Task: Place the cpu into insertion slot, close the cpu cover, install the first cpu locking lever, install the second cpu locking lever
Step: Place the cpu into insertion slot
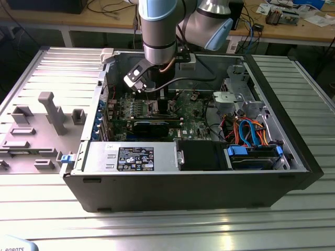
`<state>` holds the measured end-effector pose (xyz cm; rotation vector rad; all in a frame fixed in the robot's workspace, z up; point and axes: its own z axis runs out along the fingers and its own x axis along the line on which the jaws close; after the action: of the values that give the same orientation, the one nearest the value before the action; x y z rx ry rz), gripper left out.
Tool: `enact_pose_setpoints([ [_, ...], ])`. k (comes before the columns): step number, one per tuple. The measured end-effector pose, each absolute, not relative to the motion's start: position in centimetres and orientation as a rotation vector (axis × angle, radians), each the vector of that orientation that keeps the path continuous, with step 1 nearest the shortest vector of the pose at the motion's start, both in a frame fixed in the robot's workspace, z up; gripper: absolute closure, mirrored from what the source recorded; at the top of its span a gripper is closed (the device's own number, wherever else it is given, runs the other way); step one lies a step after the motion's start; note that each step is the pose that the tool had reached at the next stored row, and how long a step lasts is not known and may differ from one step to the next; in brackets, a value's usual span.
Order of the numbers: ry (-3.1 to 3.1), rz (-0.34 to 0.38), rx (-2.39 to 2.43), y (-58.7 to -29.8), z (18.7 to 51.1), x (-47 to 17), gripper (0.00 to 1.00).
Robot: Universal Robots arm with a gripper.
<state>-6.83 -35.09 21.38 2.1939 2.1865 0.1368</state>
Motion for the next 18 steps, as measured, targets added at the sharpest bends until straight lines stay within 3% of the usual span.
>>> enact_pose_setpoints([
  [18, 2.186, 0.136, 2.194, -34.82, 21.37, -6.83, 0.45],
])
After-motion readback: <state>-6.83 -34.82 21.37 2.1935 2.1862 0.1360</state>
